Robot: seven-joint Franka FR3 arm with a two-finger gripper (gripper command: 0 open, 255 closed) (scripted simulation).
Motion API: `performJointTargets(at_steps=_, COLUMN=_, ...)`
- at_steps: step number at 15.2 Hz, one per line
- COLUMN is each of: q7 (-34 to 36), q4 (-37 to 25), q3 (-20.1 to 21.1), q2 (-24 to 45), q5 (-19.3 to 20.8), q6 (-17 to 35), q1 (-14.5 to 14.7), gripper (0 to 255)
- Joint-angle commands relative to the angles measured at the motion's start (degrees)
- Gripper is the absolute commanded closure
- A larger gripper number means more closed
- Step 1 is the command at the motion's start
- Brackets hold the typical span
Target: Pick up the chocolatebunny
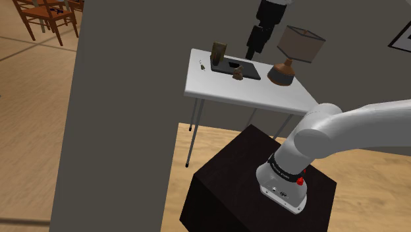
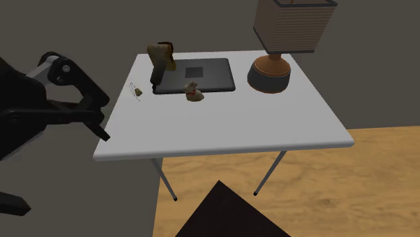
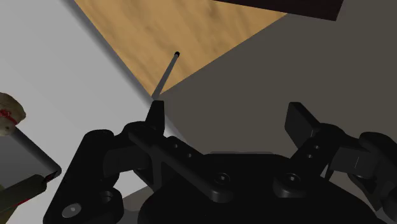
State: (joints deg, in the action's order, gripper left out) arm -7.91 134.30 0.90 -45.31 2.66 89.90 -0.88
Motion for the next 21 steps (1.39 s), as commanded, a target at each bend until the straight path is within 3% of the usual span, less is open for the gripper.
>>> performJointTargets(at_steps=1, q7=0.00, q4=0.00, q3=0.00, q2=0.00, q5=0.00, q6=0.00, q1=0.00, gripper=0)
performJointTargets(at_steps=12, q7=-10.11, q4=-4.17, q3=-9.29, q2=17.31, q5=6.56, q6=10.50, q1=-3.58, gripper=0)
performJointTargets(at_steps=21, q7=-18.21, q4=-13.63, q3=-15.57, q2=34.86, q5=7.95, q6=16.94, q1=-5.94, gripper=0)
